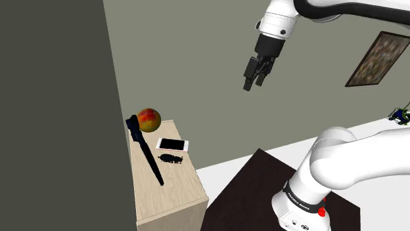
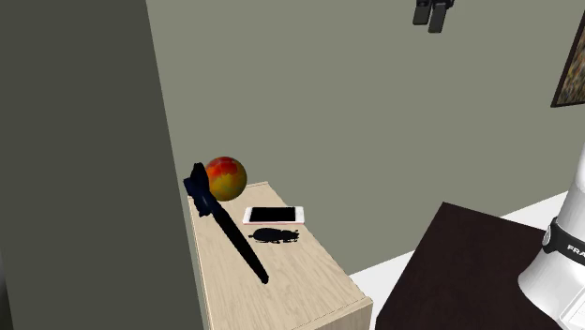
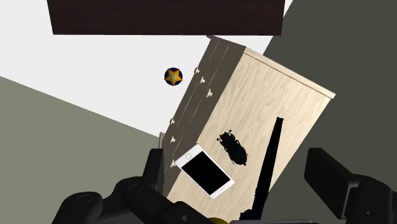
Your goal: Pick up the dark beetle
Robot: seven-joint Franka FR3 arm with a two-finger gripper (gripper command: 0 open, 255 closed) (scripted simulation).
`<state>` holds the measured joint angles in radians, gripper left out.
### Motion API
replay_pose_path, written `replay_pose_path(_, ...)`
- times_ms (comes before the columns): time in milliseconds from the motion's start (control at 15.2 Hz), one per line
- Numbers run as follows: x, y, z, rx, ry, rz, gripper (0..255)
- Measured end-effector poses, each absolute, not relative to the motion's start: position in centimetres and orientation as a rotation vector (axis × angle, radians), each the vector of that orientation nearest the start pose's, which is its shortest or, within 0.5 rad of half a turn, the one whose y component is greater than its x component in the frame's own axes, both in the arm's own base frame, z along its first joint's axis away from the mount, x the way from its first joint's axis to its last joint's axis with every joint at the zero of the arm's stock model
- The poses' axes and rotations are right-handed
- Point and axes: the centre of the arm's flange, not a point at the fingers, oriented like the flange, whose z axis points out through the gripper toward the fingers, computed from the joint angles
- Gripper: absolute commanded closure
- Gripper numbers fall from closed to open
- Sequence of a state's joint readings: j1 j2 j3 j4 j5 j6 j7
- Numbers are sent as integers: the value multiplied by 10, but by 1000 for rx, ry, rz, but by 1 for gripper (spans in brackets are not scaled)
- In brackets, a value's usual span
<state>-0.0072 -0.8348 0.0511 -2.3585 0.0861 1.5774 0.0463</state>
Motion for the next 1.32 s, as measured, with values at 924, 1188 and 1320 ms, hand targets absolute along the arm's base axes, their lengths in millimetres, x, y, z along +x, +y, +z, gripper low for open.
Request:
replay_pose_path(924, 380, 59, 476, -3101, -180, -68, 0)
replay_pose_path(1188, 408, 71, 429, -3101, -248, -65, 0)
replay_pose_path(1320, 419, 79, 409, -3101, -283, -64, 0)
